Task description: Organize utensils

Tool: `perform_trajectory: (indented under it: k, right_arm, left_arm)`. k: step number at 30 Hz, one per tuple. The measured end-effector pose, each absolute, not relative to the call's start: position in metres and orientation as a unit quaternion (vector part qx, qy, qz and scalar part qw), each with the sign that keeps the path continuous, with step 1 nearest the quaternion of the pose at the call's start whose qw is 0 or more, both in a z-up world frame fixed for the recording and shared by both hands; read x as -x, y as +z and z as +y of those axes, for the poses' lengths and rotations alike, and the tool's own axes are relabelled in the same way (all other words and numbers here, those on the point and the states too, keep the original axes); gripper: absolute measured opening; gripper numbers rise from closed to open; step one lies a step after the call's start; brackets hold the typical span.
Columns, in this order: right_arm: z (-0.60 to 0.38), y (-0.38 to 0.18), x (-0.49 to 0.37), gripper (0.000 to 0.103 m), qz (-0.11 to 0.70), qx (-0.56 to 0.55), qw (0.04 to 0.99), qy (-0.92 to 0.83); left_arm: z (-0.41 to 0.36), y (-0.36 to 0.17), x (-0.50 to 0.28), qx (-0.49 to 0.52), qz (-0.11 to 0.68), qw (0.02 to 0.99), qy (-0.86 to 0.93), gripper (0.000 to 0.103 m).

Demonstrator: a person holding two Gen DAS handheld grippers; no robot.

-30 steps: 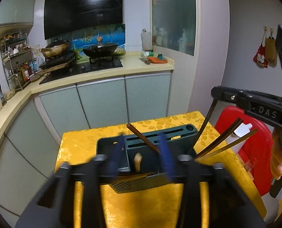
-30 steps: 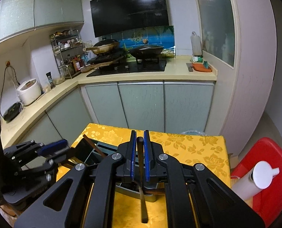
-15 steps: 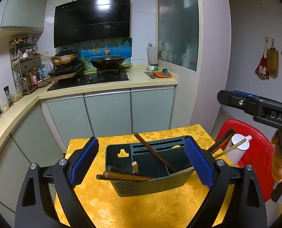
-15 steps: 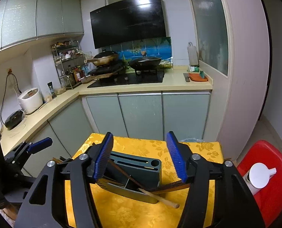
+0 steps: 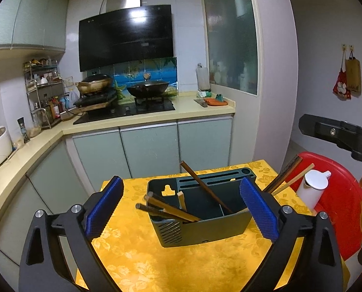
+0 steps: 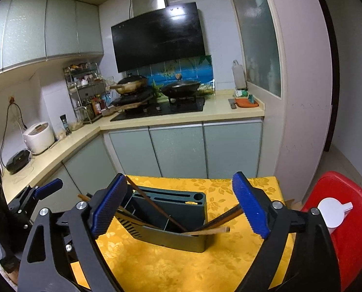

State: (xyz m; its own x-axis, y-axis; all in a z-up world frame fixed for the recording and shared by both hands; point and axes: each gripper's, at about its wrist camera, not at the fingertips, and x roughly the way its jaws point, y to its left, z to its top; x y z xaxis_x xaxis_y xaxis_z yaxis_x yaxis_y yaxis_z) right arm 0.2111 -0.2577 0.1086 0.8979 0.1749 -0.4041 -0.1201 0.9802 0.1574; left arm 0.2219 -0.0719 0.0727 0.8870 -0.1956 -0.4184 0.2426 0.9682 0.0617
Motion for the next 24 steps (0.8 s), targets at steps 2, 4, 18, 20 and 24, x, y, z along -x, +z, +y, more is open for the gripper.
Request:
perform_trajectory:
  k: [2, 4, 18, 20, 24]
  right_arm:
    - [-0.255, 0.106, -0.201, 0.090, 0.201, -0.057, 0.975, 0.069]
    - [-0.253, 0.102, -0.191, 0.091, 0.192, -0.050, 0.978, 0.062]
    - [-0.231, 0.056, -0.151, 0.096, 0.214, -0.034, 0.974, 0.058]
    - [-0.225, 0.049, -0.145, 0.096, 0.224, -0.036, 0.972, 0.061]
    - [-0.218, 0.041, -0.130, 0.096, 0.220, -0.031, 0.974, 0.052]
  left_arm:
    - [-0.072, 0.071, -0.216, -0.057, 0.207, 0.970, -0.111, 0.094]
    - [-0.072, 0.067, -0.209, -0.058, 0.206, 0.971, -0.108, 0.094]
    - [-0.050, 0.040, -0.177, -0.004, 0.239, 0.966, -0.103, 0.094]
    - [-0.047, 0.036, -0.172, -0.001, 0.241, 0.965, -0.101, 0.094]
    - [-0.041, 0.030, -0.159, -0.007, 0.233, 0.969, -0.084, 0.094]
